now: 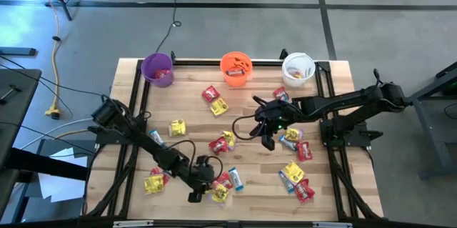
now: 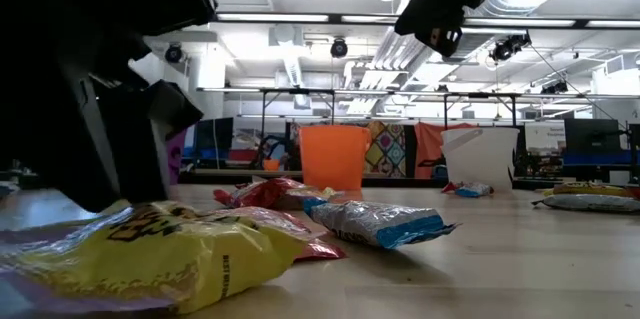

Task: Organize candy in baskets
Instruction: Put the yellow candy into the white bucket

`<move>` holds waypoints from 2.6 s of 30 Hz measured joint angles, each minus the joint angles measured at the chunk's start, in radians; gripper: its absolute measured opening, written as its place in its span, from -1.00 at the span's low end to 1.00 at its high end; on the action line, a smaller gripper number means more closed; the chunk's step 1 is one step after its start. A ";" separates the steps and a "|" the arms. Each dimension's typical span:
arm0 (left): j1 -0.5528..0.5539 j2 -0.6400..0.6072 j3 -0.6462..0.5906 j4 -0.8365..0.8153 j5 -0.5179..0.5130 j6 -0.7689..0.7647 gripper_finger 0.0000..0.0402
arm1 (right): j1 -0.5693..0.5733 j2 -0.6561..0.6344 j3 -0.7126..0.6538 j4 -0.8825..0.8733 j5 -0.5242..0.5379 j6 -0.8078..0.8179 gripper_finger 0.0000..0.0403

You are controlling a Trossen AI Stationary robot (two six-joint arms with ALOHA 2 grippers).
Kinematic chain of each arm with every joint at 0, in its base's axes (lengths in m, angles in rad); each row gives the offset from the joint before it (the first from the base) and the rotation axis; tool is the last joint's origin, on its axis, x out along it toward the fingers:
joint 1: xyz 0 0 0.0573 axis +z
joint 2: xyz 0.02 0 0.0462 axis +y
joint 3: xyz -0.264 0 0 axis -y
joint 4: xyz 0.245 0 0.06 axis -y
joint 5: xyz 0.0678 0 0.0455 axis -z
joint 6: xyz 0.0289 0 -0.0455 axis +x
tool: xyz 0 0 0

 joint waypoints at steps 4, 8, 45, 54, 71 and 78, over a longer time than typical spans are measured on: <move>0.000 0.000 0.000 -0.003 0.021 0.001 -0.25 | 0.000 0.000 0.000 0.001 -0.004 -0.007 -1.00; 0.016 0.018 0.000 -0.002 0.039 -0.008 -0.25 | 0.000 0.000 0.000 0.001 -0.004 -0.008 -1.00; 0.039 0.004 -0.001 0.005 0.247 -0.202 -0.94 | 0.000 0.000 0.000 0.001 0.000 -0.034 -1.00; -0.014 0.004 -0.001 0.005 0.176 -0.450 -0.49 | 0.000 0.000 0.000 0.001 -0.007 -0.053 -1.00; -0.021 0.049 0.002 0.070 0.066 -0.487 -0.26 | 0.000 0.000 0.000 0.001 -0.030 -0.079 -1.00; -0.019 0.051 0.002 0.072 0.062 -0.445 -0.27 | 0.000 0.000 0.000 0.001 -0.030 -0.079 -1.00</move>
